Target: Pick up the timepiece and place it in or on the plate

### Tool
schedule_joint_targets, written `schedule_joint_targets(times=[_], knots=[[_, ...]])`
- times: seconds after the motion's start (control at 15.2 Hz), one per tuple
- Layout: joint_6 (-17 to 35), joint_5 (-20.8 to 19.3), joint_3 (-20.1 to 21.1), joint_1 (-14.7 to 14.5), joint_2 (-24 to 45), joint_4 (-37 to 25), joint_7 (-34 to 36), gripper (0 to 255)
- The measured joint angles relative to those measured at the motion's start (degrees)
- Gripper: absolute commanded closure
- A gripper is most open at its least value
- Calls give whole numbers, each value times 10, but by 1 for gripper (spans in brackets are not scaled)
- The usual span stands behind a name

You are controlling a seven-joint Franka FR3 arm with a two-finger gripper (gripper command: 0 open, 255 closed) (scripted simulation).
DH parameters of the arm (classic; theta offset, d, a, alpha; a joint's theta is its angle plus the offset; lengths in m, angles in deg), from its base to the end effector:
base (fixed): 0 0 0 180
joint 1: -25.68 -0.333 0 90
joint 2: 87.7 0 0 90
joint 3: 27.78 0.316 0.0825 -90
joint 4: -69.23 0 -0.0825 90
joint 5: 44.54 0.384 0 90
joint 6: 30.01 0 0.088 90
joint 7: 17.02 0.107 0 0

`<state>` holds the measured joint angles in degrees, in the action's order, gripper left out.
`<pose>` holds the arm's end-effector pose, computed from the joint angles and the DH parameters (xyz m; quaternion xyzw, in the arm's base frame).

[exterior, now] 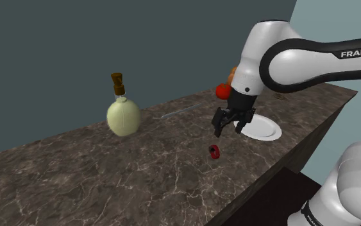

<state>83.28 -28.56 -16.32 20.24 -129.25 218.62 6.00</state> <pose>0.3236 0.1197 0.4822 -0.9891 0.1242 -0.0225 0.0754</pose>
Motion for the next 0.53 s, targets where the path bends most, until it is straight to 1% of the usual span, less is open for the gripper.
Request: schedule_joint_targets(times=[0.2,0.53], knots=[[53,38,20,-15,26,18,21,0],[105,58,35,-24,51,41,26,0]])
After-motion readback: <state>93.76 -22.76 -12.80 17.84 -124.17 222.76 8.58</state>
